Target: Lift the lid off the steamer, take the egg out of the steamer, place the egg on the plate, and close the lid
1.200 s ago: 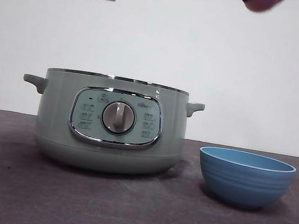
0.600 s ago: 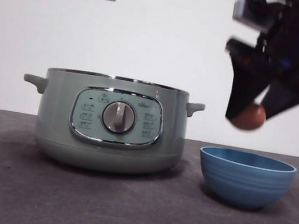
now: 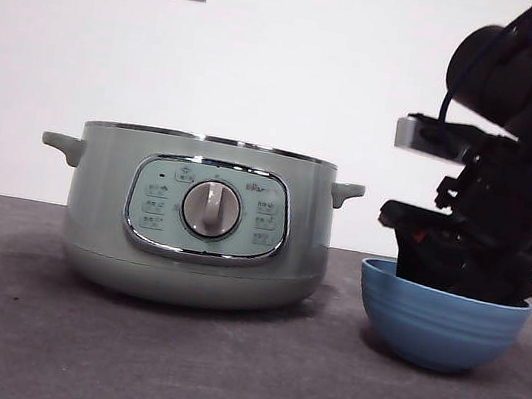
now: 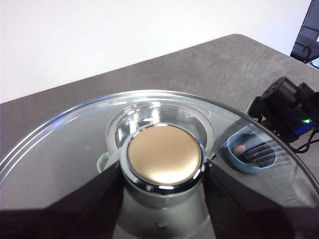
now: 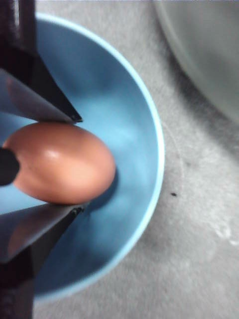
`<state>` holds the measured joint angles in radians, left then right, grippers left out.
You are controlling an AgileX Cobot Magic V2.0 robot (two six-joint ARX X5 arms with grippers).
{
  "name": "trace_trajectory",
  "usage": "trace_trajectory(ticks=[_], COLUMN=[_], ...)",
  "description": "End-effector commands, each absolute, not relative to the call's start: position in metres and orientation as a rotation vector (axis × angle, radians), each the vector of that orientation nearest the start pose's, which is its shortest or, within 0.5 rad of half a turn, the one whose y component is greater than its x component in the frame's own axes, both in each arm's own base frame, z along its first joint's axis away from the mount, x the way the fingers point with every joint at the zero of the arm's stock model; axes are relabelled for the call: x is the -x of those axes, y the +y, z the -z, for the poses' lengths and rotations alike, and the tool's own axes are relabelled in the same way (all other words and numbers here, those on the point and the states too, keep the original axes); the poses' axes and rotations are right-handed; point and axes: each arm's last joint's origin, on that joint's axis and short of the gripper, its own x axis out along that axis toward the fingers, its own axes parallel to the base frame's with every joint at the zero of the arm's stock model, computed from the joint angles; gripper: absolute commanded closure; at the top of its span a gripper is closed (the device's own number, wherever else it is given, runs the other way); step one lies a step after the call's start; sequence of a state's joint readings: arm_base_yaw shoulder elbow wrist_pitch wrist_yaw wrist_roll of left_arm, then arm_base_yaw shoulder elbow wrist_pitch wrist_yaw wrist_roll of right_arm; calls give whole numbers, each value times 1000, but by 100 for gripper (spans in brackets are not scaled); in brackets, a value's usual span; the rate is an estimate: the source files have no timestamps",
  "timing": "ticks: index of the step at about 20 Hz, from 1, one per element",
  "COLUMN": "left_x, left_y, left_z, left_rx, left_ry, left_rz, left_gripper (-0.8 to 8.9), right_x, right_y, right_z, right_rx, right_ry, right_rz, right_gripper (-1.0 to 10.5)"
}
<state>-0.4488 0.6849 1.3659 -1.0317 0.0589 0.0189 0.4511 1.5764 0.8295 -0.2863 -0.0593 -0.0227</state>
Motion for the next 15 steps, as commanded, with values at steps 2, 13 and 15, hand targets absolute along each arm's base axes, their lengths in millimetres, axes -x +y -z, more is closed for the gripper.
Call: trace_trajectory(ticks=[2, 13, 15], left_x=[-48, -54, -58], left_y=[-25, -28, -30], left_z=[-445, -445, -444], left_rx=[-86, -90, -92], left_ry=[282, 301, 310], left_rz=[511, 509, 510], left_gripper=[822, 822, 822], right_x=[-262, -259, -258], right_y=[131, 136, 135], right_z=[-147, -148, -157], right_rx=[210, 212, 207], right_ry=[1060, 1065, 1033], right_rz=[-497, -530, -532], right_gripper=[959, 591, 591])
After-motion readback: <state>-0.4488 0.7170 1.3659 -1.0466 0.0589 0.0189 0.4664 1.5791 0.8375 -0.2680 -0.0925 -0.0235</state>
